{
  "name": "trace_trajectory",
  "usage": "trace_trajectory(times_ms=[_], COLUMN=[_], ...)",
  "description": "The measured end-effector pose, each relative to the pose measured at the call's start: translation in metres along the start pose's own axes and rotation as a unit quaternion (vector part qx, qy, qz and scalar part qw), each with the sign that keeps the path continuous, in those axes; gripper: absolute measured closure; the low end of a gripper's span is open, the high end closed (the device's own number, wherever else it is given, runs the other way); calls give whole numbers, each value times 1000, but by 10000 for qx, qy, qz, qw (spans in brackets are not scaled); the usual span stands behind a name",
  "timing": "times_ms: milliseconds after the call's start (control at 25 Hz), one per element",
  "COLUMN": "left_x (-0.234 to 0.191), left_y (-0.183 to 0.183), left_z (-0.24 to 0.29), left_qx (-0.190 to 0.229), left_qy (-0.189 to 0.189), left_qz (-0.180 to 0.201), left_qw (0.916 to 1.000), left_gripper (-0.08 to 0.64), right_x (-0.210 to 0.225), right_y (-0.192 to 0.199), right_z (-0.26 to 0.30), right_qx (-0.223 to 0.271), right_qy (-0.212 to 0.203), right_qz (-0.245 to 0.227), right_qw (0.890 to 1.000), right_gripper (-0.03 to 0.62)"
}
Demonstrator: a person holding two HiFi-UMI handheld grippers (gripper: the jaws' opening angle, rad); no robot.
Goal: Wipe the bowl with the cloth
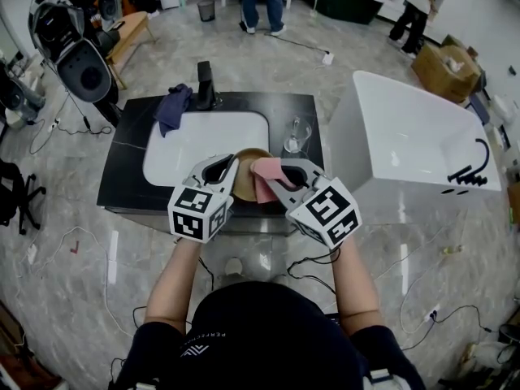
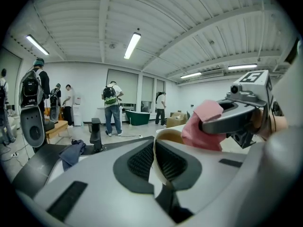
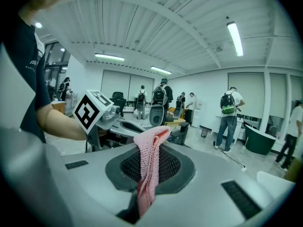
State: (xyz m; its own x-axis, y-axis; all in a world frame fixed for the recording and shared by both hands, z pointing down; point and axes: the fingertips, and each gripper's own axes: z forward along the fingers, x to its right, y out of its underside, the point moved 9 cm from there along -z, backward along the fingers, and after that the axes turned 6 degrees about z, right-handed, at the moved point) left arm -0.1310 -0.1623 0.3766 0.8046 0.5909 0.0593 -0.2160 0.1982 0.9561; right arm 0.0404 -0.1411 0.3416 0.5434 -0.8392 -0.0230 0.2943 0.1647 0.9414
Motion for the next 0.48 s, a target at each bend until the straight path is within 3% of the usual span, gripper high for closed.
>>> trace_trajectory(times_ms=[240, 480], left_x=[1, 2], left_y=[-5, -7], left_z=[-2, -10], left_qx=[177, 375], left_qy=[-117, -288], left_qz=[-1, -83], left_qw=[9998, 9988], left_gripper=[543, 543], right_x=[9, 19], right_y=[-6, -6], right_z=[-9, -25], right_qx=[601, 1241], right_qy=[622, 1106], right_qz=[273, 860], right_qw=[9959, 9823], right_gripper=[549, 549])
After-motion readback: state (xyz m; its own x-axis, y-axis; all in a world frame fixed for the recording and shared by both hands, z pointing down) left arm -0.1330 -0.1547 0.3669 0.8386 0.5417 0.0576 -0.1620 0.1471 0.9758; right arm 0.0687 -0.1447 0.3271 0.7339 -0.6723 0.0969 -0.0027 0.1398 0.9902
